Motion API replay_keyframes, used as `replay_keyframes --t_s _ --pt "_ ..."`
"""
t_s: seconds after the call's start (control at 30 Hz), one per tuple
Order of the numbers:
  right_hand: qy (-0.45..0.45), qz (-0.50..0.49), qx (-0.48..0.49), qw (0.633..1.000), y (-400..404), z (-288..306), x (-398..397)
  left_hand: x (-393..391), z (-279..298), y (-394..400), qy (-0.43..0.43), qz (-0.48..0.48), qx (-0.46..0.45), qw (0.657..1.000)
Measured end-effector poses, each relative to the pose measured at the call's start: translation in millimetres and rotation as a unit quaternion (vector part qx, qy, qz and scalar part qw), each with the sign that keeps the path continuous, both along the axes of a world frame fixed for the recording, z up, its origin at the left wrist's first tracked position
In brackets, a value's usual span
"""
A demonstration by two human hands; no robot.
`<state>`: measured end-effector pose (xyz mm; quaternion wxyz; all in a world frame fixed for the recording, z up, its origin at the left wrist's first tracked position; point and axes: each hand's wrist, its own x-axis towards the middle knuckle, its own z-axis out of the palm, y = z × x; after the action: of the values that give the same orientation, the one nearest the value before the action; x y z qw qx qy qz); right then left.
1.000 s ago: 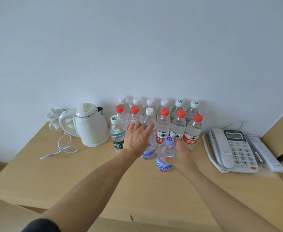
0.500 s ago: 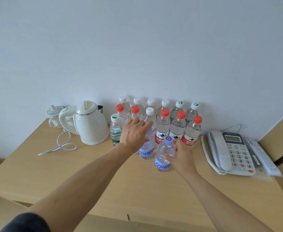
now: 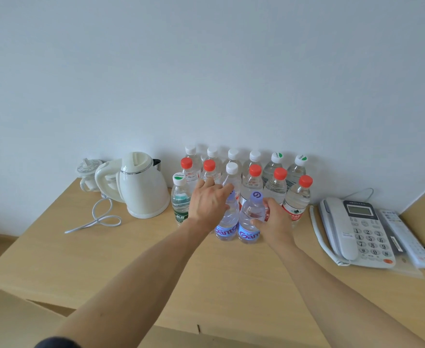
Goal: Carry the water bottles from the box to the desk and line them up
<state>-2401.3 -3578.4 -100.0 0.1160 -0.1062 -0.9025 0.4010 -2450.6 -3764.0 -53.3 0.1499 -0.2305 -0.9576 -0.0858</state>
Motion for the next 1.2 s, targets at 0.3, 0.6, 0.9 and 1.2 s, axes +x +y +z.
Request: replay_keyframes --t_s 0.3,0.6,0.9,1.2 --pt "0.013 0.006 -0.03 0.999 0 7 5 -1 1 1 -0.011 0.005 0.013 1.0" --pt "-0.008 0.0 0.025 1.0 2 20 0 -6 14 4 0.0 0.019 0.043 0.999" --pt "-0.085 0.031 0.074 0.993 7 42 -13 -16 21 -5 -0.067 0.001 -0.031 0.997" --pt "-0.062 0.024 0.06 0.996 2 42 -12 -20 21 3 -0.041 0.023 -0.048 0.998"
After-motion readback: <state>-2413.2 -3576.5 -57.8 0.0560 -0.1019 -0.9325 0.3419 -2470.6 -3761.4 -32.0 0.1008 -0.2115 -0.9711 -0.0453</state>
